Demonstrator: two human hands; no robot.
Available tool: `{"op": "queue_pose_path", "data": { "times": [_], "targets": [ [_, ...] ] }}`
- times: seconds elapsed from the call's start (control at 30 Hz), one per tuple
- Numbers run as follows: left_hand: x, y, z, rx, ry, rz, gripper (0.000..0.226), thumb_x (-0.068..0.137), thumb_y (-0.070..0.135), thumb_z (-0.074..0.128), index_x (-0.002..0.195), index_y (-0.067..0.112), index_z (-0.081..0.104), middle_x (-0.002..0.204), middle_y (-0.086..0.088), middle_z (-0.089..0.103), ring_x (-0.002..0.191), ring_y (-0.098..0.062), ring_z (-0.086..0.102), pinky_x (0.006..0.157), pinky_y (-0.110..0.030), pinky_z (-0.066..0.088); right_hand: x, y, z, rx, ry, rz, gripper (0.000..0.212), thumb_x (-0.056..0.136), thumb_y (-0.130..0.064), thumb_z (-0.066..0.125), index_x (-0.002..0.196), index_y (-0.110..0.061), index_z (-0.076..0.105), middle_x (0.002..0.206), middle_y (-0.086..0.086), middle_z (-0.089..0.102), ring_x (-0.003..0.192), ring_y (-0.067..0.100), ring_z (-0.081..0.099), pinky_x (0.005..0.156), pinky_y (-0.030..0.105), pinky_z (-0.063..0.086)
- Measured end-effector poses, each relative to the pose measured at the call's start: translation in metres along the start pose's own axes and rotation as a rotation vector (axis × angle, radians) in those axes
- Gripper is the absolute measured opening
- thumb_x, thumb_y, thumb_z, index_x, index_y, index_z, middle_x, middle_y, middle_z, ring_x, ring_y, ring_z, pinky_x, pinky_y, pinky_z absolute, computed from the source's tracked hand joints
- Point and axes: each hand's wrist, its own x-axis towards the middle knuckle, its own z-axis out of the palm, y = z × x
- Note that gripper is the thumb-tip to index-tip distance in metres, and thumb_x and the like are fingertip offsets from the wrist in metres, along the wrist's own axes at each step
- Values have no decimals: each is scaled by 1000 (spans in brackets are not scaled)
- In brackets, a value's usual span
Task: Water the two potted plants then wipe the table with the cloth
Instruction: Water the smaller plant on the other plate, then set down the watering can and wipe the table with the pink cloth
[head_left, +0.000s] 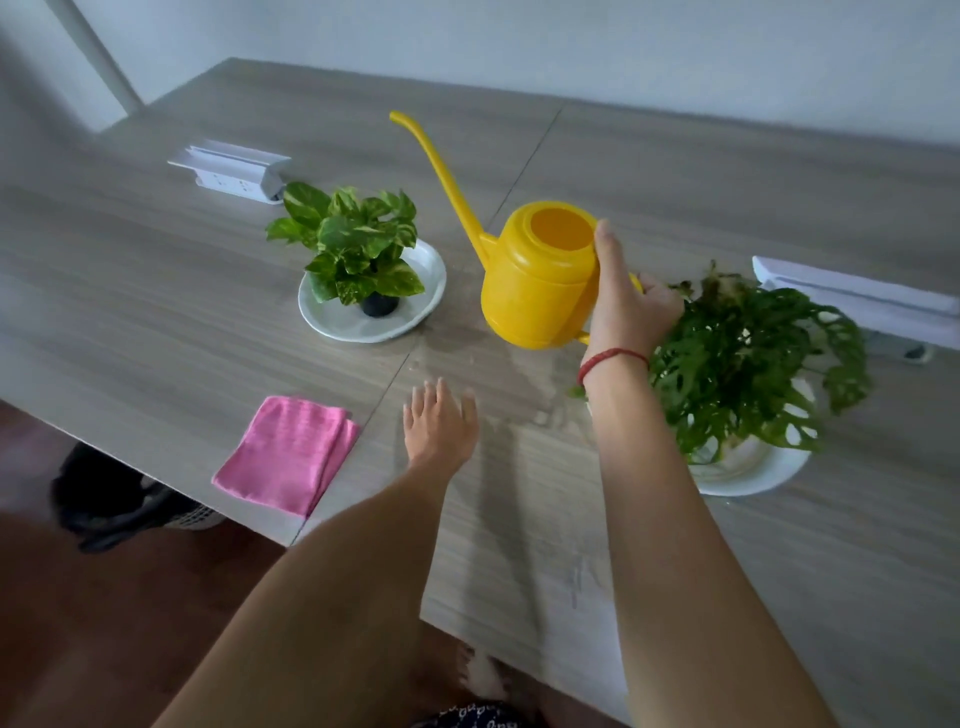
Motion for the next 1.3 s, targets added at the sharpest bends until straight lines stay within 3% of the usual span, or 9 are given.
{"op": "queue_pose_path", "data": {
  "times": [0.1,0.2,0.43,0.57,0.67,0.9,1.07,1.2,1.3],
  "targets": [
    [-44,34,15,30,-36,36,55,101,40,32,146,8,34,155,-11,31,148,-28,13,120,-43,10,-2,-25,-48,22,58,-21,62,70,-36,83,43,-18,30,44,-1,30,44,12,30,50,22,30],
    [-91,71,42,48,-71,154,53,99,39,37,143,11,41,154,-11,34,148,-26,15,120,-42,12,-5,-49,-107,44,140,-74,61,74,-33,81,40,-17,32,36,-9,29,39,7,29,45,18,30],
    [-180,144,102,65,-172,391,56,100,41,35,147,11,36,155,-13,31,147,-26,19,120,-42,14,2,-77,-250,-27,403,-110,63,75,-37,80,44,-14,30,29,-8,27,33,5,28,35,14,25],
    [-214,167,135,51,-206,497,51,99,37,40,143,10,40,148,-16,40,143,-29,28,116,-41,21,15,-61,-320,-104,575,-88,67,74,-45,78,47,-13,26,46,-2,24,48,9,24,42,23,25],
    [-231,176,159,90,-292,484,59,101,41,34,152,14,25,160,-14,19,149,-25,12,119,-41,9,23,-33,-359,-175,646,-10,65,76,-48,75,50,-9,30,57,6,26,53,14,26,40,20,25],
    [-247,169,195,196,-326,508,64,101,43,35,155,19,12,162,-11,-7,150,-25,-6,120,-45,0,28,28,-398,-258,697,101,61,87,-40,66,46,-8,34,50,3,30,46,12,30,39,17,28],
    [-246,162,198,194,-307,523,65,100,45,35,156,21,10,162,-9,-8,150,-23,-8,120,-42,-4,31,46,-400,-229,713,116,57,91,-37,61,69,16,59,59,12,42,61,20,43,48,22,27],
    [-245,163,199,216,-315,520,65,101,47,32,156,21,7,162,-9,-11,150,-22,-10,119,-41,-6,30,55,-397,-247,667,135,56,95,-37,55,70,12,61,63,13,48,66,23,48,58,24,33],
    [-244,162,198,213,-333,518,66,101,47,32,156,21,7,162,-8,-11,150,-22,-10,120,-41,-5,33,59,-397,-332,686,139,46,92,-42,57,75,1,60,80,16,58,82,29,57,69,31,40]
  ]
}}
